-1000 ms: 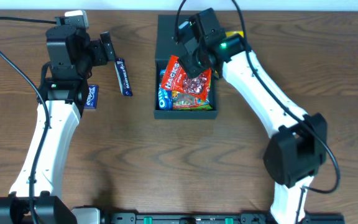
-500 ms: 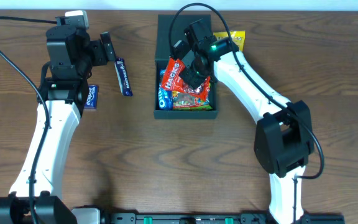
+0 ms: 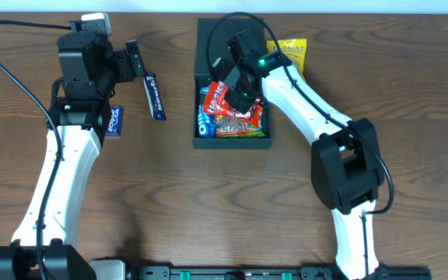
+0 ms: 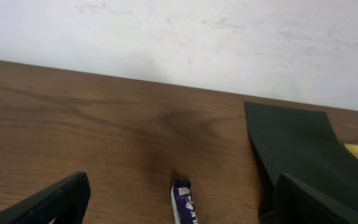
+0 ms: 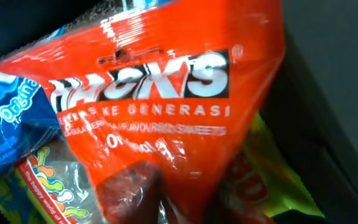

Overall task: Pack container
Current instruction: 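Push the red Hacks bag down into the box with the right gripper, then reach the right gripper to the yellow Hacks bag and grasp it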

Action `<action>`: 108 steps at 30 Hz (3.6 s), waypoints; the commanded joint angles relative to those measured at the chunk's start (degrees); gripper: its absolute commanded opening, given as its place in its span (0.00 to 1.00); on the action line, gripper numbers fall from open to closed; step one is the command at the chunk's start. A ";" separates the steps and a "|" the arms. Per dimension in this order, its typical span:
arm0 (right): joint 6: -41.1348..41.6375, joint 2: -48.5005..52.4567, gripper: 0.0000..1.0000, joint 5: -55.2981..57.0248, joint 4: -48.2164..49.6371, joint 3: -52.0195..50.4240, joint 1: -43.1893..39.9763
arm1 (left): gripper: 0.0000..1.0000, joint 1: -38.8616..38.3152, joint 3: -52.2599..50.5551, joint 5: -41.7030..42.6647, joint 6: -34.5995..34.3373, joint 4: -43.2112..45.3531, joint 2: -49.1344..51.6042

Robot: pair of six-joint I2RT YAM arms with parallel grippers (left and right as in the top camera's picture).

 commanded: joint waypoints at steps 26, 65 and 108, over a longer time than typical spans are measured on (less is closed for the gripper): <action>-17.79 -4.42 0.17 5.79 -1.22 0.24 0.59 | 0.95 0.15 1.09 -0.22 1.03 0.02 -1.07; -4.04 3.80 0.01 4.70 2.47 0.37 0.59 | 0.95 0.15 1.09 -0.22 1.03 -2.97 -1.07; 30.27 4.24 0.84 6.95 17.09 0.37 -17.20 | 0.95 0.15 1.07 -0.22 1.01 -3.19 -1.05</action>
